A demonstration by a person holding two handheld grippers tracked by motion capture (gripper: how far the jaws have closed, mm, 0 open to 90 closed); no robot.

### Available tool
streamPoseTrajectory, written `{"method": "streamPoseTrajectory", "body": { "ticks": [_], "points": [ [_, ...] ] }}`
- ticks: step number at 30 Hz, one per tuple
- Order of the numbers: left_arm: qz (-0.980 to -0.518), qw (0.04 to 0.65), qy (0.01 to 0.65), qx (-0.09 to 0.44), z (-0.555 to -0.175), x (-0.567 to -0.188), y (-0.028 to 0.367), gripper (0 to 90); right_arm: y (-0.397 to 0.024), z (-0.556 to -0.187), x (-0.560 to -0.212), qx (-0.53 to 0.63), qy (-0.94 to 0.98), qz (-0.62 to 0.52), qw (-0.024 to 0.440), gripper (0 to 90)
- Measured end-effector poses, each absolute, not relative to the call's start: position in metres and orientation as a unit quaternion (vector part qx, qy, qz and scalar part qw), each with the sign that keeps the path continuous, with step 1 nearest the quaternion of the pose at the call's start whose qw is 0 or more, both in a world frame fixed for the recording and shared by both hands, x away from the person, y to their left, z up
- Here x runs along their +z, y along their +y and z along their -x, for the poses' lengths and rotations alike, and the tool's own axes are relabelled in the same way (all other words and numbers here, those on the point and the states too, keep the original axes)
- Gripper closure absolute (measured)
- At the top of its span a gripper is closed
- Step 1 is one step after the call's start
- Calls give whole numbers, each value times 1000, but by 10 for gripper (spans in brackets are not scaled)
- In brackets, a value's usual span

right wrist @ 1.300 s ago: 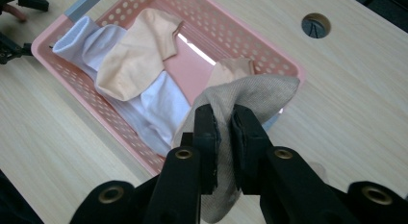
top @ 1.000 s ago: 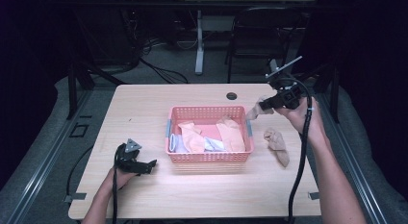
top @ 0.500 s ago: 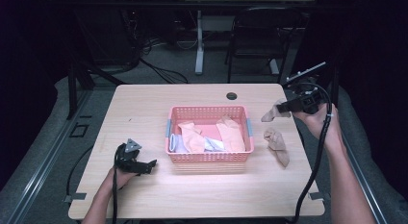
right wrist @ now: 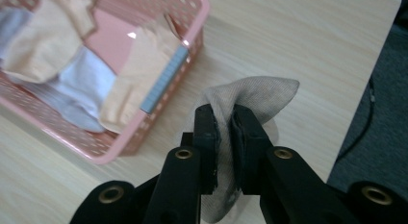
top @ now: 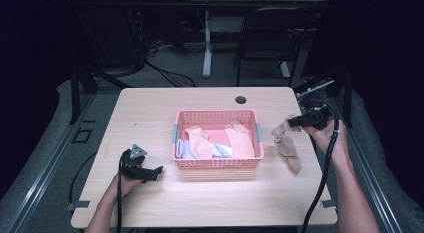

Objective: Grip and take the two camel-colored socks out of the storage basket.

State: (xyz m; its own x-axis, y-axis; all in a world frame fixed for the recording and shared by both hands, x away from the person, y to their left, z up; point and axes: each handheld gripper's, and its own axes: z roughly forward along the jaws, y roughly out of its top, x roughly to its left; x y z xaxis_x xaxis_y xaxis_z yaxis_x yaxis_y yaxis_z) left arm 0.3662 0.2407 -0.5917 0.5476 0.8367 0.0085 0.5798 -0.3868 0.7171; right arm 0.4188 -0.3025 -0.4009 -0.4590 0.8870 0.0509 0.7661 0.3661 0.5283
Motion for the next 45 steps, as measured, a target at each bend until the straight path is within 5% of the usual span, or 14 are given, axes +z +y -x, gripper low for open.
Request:
{"method": "streamPoseTrajectory", "body": {
  "ticks": [11, 22, 32, 40, 45],
  "points": [
    [-811, 341, 438, 187, -365, -592, 240, 24, -310, -427, -478, 192, 823, -525, 100, 810],
    [-812, 341, 435, 187, -366, -592, 240, 24, -318, -435, -515, 134, 822, -550, 64, 749],
    [-812, 341, 434, 187, -366, -592, 240, 23, -324, -428, -500, 131, 823, -548, 67, 225],
    [-812, 341, 435, 187, -366, -592, 240, 24, -312, -411, -472, 165, 832, -525, 67, 9],
    [-812, 341, 434, 187, -366, -592, 240, 23, -301, -398, -467, 164, 845, -505, 57, 0]
  ]
}}
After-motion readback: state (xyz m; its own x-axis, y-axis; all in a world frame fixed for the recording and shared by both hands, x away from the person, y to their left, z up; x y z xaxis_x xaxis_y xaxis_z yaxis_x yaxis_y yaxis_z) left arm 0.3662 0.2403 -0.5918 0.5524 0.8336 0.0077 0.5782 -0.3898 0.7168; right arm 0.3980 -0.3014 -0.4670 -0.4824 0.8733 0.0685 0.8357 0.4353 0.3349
